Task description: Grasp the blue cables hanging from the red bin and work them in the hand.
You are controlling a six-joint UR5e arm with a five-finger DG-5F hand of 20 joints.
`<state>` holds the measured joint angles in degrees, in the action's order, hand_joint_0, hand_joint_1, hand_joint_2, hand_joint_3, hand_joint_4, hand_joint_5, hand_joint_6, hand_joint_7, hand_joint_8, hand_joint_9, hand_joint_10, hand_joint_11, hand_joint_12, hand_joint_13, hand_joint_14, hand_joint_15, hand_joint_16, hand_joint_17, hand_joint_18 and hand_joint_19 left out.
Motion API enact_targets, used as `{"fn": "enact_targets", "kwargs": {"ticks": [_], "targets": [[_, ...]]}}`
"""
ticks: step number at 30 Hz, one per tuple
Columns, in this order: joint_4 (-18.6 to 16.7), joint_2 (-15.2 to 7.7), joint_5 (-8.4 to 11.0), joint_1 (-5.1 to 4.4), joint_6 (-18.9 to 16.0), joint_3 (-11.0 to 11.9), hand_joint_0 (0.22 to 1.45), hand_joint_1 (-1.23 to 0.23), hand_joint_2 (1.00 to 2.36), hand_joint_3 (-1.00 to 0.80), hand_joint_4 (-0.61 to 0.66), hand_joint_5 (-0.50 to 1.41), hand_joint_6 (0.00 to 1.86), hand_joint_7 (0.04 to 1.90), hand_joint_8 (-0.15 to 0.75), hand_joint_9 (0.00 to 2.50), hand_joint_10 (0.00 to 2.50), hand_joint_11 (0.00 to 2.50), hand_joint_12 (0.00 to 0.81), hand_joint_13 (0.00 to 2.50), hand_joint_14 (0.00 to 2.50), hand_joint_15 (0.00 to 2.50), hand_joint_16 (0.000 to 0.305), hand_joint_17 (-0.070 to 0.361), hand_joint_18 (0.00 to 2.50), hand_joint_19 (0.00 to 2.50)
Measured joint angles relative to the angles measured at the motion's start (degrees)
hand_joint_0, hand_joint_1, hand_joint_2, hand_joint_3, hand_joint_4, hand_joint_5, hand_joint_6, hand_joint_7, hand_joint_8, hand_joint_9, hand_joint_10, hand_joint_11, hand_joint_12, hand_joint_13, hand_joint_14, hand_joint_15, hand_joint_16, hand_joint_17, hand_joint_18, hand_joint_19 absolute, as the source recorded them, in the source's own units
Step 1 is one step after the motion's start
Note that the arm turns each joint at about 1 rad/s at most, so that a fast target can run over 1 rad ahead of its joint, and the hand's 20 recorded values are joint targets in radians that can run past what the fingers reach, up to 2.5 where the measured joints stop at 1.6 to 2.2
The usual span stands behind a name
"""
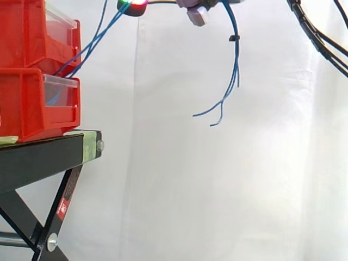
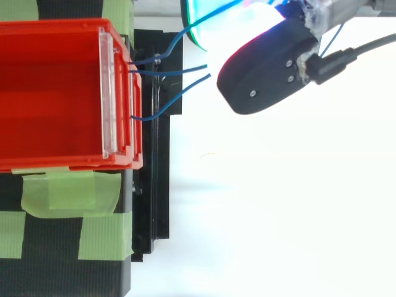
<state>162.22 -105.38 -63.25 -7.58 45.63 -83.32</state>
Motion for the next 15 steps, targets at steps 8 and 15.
{"fn": "enact_targets", "kwargs": {"ticks": [8,15], "targets": [[-0.33,-0.01,-1.33,0.42,1.88,0.00,0.73,-0.68,1.00,-1.00,0.28,0.82,0.00,1.39,0.510,1.91,2.50,2.50,0.704,2.07,2.50,2.08,0.209,0.157,2.42,0.76],[-0.45,-0.01,-2.41,0.45,3.28,0.00,0.77,-0.68,1.00,-1.00,0.24,0.86,0.00,1.39,0.510,1.91,2.50,2.50,0.704,2.07,2.50,2.08,0.209,0.157,2.42,0.76]]}}
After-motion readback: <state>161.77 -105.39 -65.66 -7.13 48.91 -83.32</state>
